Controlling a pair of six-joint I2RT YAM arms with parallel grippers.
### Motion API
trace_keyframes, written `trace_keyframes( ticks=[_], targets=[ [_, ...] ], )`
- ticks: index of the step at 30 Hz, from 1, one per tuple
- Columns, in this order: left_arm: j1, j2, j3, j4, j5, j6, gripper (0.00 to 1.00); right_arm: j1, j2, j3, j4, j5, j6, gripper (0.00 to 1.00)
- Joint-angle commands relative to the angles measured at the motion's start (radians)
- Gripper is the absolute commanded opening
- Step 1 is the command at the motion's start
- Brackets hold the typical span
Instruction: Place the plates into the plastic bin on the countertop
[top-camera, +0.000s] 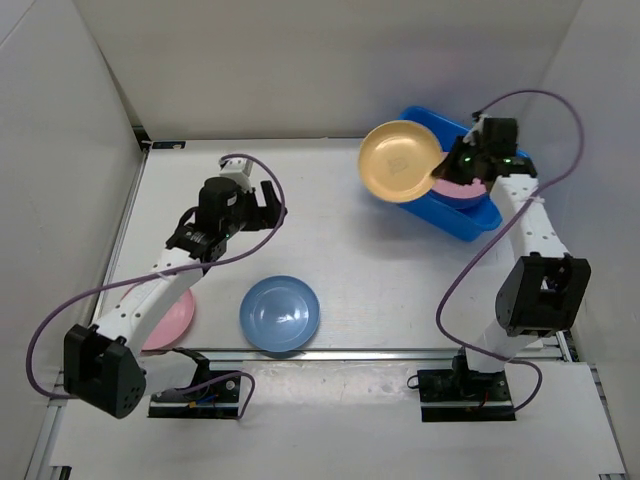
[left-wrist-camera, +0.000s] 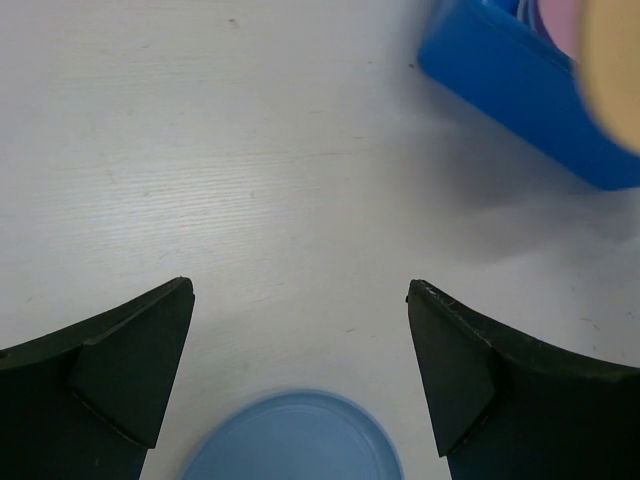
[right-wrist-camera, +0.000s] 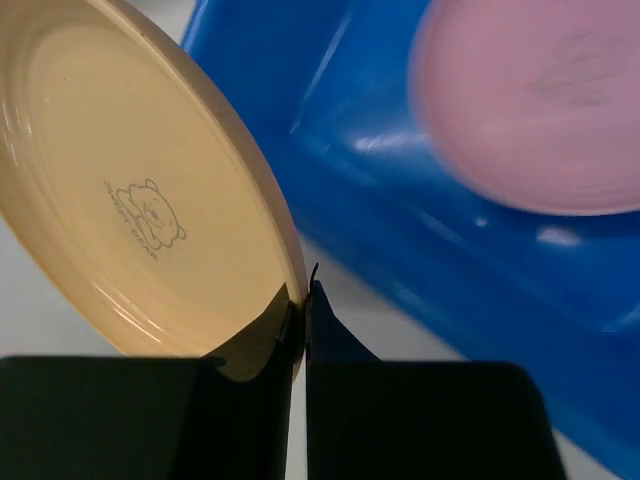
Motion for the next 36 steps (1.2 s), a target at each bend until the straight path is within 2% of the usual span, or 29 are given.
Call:
trace_keyframes(
  ticks=[1, 6, 13, 21, 23, 24, 25, 27, 28, 31, 32, 36],
  targets=[
    [0.028, -0.082, -0.063, -0.098, -0.092, -0.050, 0.99, -0.128, 0.023, 0.111, -0.032, 0.176, 0.108, 0.00],
    [0.045, -0.180, -0.130, -0.178, -0.152, -0.099, 0.99, -0.234, 0.152, 0.218, -0.050, 0.221, 0.159, 0.00],
    [0.057, -0.272, -0.167, -0.282, -0.225, -0.131, 0.99, -0.286, 0.336, 0.313, -0.099, 0.325, 0.232, 0.00],
    [0.059, -0.257, -0.155, -0.330, -0.256, -0.130, 0.99, -0.296, 0.397, 0.316, -0.117, 0.396, 0.263, 0.08],
    [0.061, -0.248, -0.158, -0.329, -0.247, -0.128, 0.99, -0.297, 0.394, 0.319, -0.114, 0.396, 0.266, 0.28],
    [0.061, -0.248, -0.159, -0.332, -0.245, -0.130, 0.99, -0.297, 0.391, 0.322, -0.117, 0.385, 0.263, 0.32],
    [0.061, -0.239, -0.163, -0.329, -0.236, -0.127, 0.99, -0.296, 0.390, 0.330, -0.120, 0.386, 0.257, 0.49],
    [0.062, -0.230, -0.169, -0.338, -0.232, -0.130, 0.99, -0.296, 0.373, 0.335, -0.121, 0.371, 0.245, 0.66],
    [0.061, -0.230, -0.173, -0.344, -0.229, -0.134, 0.99, -0.296, 0.361, 0.341, -0.121, 0.371, 0.239, 0.77],
    [0.061, -0.220, -0.208, -0.381, -0.232, -0.183, 0.99, -0.296, 0.312, 0.333, -0.108, 0.307, 0.211, 0.90],
    [0.061, -0.223, -0.243, -0.387, -0.212, -0.211, 0.99, -0.296, 0.275, 0.318, -0.102, 0.214, 0.190, 0.91],
    [0.062, -0.214, -0.317, -0.413, -0.146, -0.321, 0.99, -0.262, 0.146, 0.194, -0.016, 0.161, 0.153, 0.93]
  ],
)
